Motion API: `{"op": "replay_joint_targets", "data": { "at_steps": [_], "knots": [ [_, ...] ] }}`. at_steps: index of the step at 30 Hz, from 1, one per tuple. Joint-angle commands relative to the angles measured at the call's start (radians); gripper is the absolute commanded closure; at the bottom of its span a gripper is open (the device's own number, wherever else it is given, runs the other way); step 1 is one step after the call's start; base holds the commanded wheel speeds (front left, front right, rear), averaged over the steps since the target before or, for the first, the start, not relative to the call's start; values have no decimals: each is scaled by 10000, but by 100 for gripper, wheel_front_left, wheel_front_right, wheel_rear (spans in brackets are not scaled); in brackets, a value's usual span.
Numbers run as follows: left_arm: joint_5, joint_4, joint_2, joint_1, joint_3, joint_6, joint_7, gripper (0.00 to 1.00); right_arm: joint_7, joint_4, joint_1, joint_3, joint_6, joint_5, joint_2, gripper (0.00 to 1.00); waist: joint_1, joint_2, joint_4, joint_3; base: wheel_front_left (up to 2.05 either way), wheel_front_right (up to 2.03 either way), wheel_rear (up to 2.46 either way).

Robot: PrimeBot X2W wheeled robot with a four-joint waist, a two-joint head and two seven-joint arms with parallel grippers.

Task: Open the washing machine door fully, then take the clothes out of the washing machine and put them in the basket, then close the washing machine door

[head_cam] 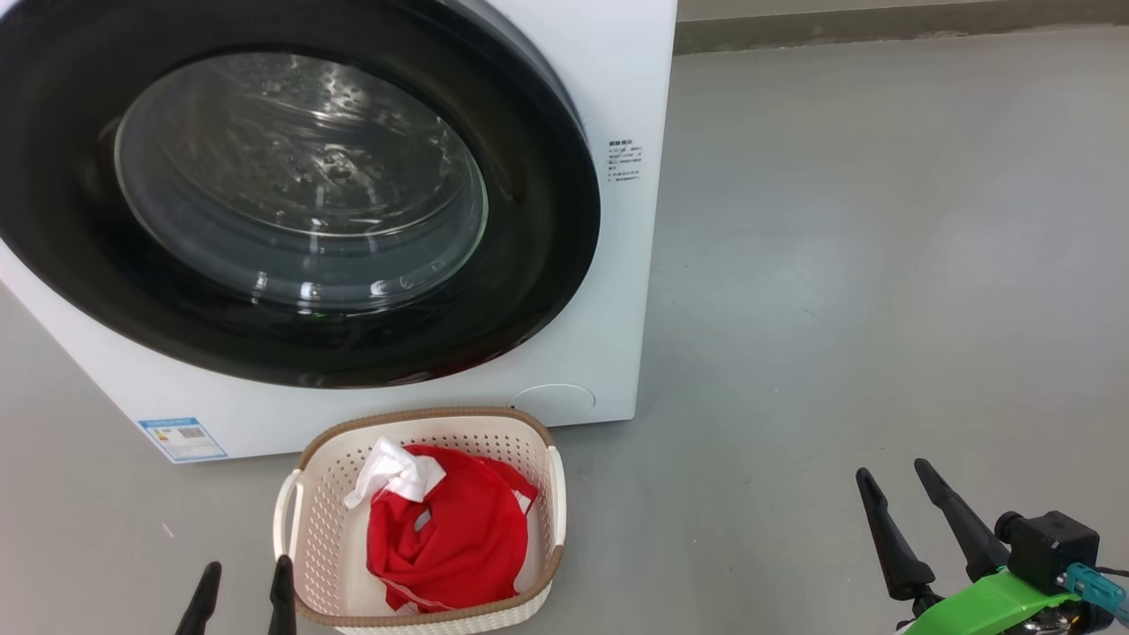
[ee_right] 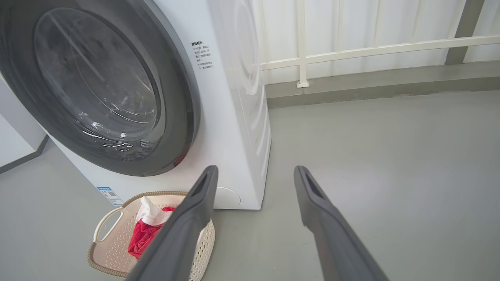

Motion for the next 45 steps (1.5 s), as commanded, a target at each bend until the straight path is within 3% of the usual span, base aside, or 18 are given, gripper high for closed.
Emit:
{"op": "replay_joint_targets", "data": {
  "at_steps": [1, 13, 14, 24, 28, 45],
  "knots": [
    [40, -302, 97, -74, 349, -52, -122, 0, -63, -244, -20, 180, -11, -73, -149, 0, 0, 0, 11, 5, 0, 0, 0],
    [-176, -183, 97, -118, 364, -57, -122, 0, -63, -247, -22, 178, -11, -71, -179, 0, 0, 0, 69, -15, 0, 0, 0],
    [-135, 163, -21, -11, -8, 2, 31, 100, 6, 119, 3, 0, 0, 14, 68, 100, 0, 0, 66, -14, 0, 0, 0],
    [-879, 601, -101, -137, -61, -2, 250, 100, 197, 423, 65, -54, -1, 635, 367, 100, 23, 0, 90, -46, 0, 0, 0],
    [-1318, 609, -95, -206, -70, -4, 356, 100, 308, 388, 27, -123, -1, 999, 399, 100, 3, 0, 104, -35, 0, 0, 0],
    [-3176, 638, -66, -531, -70, -14, 834, 100, 789, 219, -142, -427, -3, 2534, 539, 100, 0, 0, 161, -50, 0, 0, 0]
  ]
}}
